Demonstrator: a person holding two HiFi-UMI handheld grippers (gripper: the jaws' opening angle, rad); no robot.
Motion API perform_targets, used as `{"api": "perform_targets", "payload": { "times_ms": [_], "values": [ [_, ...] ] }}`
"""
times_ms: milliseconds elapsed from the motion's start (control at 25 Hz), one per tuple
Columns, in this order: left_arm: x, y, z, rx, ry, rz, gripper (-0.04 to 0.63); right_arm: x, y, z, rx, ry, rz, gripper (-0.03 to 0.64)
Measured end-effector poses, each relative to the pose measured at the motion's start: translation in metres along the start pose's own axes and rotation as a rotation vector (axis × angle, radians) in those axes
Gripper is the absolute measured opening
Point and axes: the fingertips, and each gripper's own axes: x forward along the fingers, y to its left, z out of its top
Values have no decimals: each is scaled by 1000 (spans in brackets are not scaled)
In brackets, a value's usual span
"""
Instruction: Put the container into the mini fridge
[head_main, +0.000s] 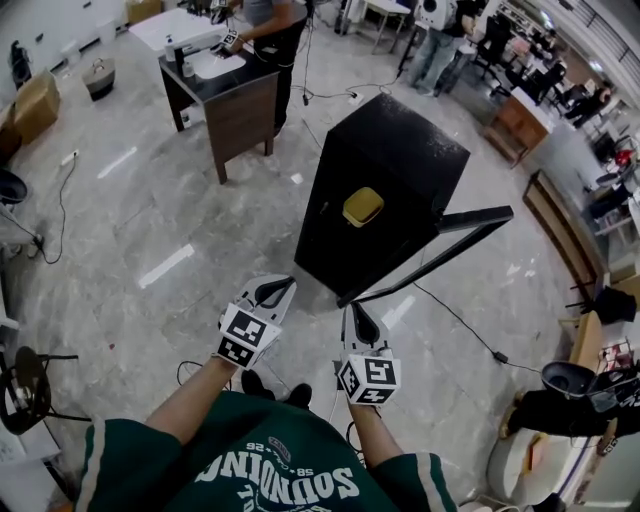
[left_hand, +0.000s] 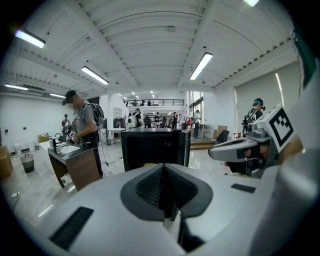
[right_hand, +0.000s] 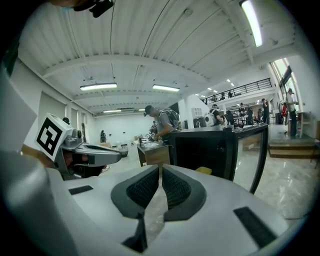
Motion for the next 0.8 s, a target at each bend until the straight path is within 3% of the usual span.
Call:
{"api": "perform_targets", "payload": {
  "times_ms": [800],
  "values": [
    [13, -7, 5, 6, -13, -18, 14, -4, -4, -4, -3, 12, 14, 37]
  ]
}}
